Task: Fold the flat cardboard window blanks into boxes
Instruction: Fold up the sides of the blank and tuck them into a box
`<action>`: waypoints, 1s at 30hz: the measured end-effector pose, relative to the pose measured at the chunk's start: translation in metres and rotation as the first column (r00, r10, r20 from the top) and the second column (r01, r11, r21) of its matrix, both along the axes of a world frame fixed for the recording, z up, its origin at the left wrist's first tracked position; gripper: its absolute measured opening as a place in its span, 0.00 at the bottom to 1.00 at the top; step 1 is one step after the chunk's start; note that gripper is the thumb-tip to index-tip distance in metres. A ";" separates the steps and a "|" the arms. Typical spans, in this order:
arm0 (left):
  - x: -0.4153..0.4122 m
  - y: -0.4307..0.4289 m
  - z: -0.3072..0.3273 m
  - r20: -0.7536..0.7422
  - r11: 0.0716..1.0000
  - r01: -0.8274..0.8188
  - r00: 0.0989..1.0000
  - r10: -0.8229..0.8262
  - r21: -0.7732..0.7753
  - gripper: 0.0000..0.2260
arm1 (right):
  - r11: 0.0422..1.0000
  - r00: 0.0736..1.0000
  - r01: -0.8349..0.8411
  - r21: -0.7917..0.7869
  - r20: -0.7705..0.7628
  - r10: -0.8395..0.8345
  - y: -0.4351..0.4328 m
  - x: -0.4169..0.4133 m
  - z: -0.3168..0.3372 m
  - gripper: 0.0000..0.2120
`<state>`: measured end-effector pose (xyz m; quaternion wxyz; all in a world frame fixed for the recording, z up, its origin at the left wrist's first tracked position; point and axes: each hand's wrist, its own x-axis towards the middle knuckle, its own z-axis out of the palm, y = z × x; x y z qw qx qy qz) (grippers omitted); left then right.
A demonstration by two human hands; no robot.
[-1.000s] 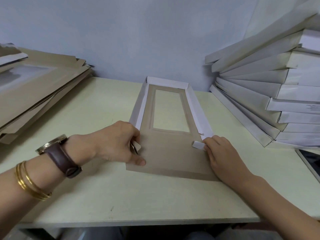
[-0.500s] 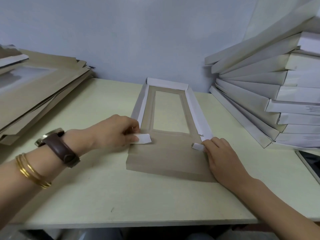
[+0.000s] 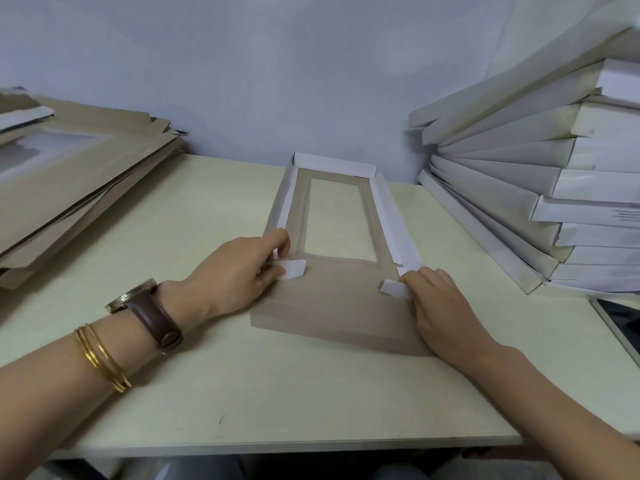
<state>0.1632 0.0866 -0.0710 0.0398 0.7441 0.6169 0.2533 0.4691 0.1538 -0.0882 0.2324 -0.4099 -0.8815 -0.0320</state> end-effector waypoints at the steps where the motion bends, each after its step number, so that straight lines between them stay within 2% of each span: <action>1: 0.000 0.001 -0.001 0.000 1.000 -0.004 1.000 0.004 0.013 0.08 | 1.000 1.000 -0.004 -0.007 -0.005 0.004 0.003 -0.001 0.000 0.12; 8: -0.001 0.001 -0.005 0.070 0.999 -0.035 0.997 0.034 0.014 0.07 | 0.990 0.999 -0.025 -0.140 -0.027 0.021 0.026 -0.008 0.001 0.12; 14: 0.004 -0.001 -0.005 0.038 0.999 -0.024 0.999 0.023 0.034 0.06 | 0.983 0.997 -0.033 -0.181 -0.073 0.020 0.033 -0.010 0.000 0.13; 20: 0.006 -0.001 -0.004 0.025 0.996 -0.033 0.999 0.032 0.077 0.06 | 0.986 0.981 -0.069 -0.154 -0.191 0.038 0.030 -0.009 0.005 0.11; 23: 0.005 0.000 -0.005 0.025 0.994 -0.036 0.999 0.034 0.100 0.05 | 0.994 0.982 -0.074 -0.082 -0.177 0.058 0.027 -0.010 0.006 0.11; 27: 0.001 0.002 -0.007 0.100 0.994 -0.065 0.993 0.057 0.083 0.05 | 0.997 0.980 -0.070 -0.045 -0.191 0.060 0.025 -0.010 0.006 0.09; 30: -0.001 0.002 -0.005 0.150 0.997 -0.062 0.987 0.055 0.044 0.05 | 0.994 0.976 -0.058 -0.093 -0.216 0.037 0.022 -0.010 0.008 0.08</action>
